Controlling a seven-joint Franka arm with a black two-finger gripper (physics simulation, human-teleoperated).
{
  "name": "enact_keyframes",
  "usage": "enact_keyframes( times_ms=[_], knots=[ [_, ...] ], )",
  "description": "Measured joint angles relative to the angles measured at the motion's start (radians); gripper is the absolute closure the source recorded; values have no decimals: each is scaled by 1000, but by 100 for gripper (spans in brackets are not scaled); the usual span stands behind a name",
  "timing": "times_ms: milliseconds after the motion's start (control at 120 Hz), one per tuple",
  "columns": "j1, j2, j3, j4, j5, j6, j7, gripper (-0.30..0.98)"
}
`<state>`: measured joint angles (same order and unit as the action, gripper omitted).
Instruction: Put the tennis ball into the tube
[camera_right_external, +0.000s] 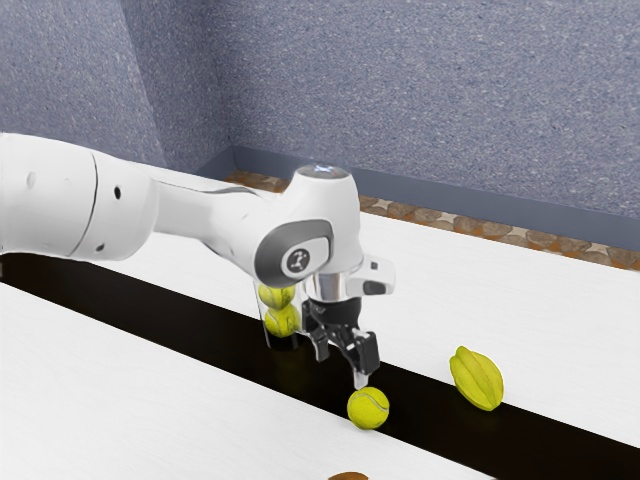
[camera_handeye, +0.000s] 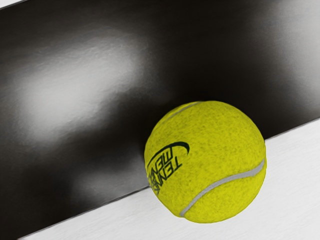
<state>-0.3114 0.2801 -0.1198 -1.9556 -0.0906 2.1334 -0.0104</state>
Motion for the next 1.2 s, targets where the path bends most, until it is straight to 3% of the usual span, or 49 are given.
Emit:
enact_keyframes(
  times_ms=[350,725,867,958,1200],
  knots=[
    [-1,132,-14,47,-26,80,-6,0],
    [-22,187,-14,41,-74,148,-11,0],
    [-24,185,-14,41,-76,158,-12,28],
    [-26,178,-14,40,-69,158,-18,39],
    [-24,7,-13,22,-59,45,-42,41]
  ],
)
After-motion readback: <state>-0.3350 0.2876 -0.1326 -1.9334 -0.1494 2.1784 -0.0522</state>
